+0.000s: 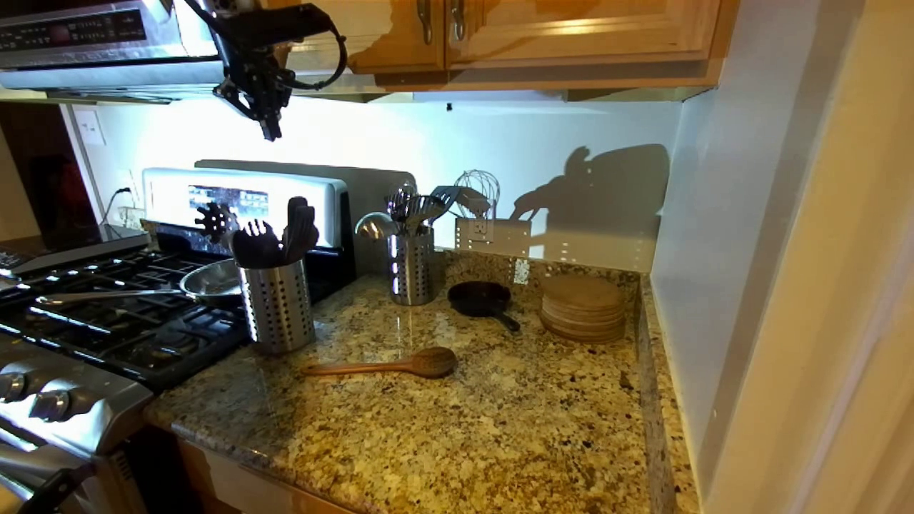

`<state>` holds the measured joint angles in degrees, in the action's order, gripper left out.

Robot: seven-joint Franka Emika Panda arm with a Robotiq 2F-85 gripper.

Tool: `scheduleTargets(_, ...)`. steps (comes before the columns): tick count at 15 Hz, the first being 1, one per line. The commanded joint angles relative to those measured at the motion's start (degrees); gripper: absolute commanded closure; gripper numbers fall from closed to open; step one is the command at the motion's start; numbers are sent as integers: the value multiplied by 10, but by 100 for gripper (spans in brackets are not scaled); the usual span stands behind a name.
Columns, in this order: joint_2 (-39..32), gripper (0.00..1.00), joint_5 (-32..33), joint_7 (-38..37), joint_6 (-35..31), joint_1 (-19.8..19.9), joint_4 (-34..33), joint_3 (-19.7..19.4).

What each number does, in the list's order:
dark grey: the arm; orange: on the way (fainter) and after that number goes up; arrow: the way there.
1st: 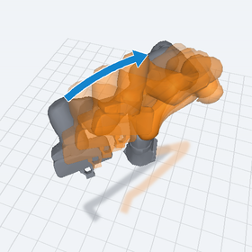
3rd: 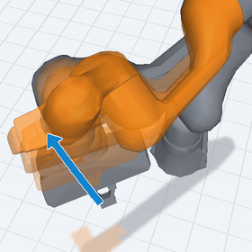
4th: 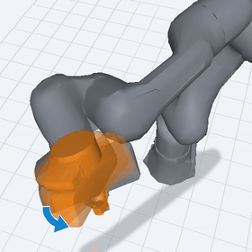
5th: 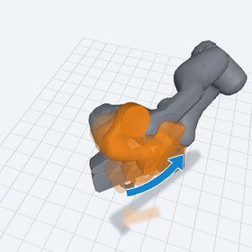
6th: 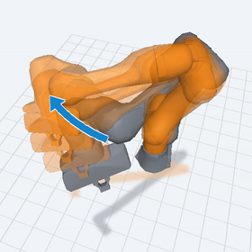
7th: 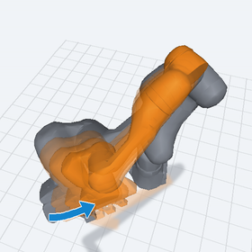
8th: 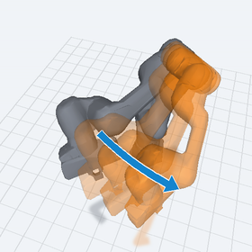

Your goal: Place the wooden spatula in the cutlery holder at the front of the countertop

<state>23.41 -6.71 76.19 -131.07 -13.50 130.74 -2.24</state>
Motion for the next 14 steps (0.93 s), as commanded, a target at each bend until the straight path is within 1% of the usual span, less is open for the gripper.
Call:
scheduleTargets(1, -9, 95, -13, 9, -47, -2, 20, 7)
scheduleTargets(3, -1, 95, -7, 8, -60, 2, 28, 11)
scheduleTargets(4, 6, 97, -3, 2, -56, 4, 30, 12)
scheduleTargets(5, 15, 70, -1, -2, -35, 7, 31, 12)
scheduleTargets(6, 23, 68, 6, -10, -25, 11, 33, 14)
scheduleTargets(8, 39, 58, 14, -22, 14, 18, 39, 14)
scheduleTargets(12, 69, 32, 30, -61, 97, 44, 55, 10)
scheduleTargets(14, 81, 19, 41, -89, 124, 60, 69, 8)
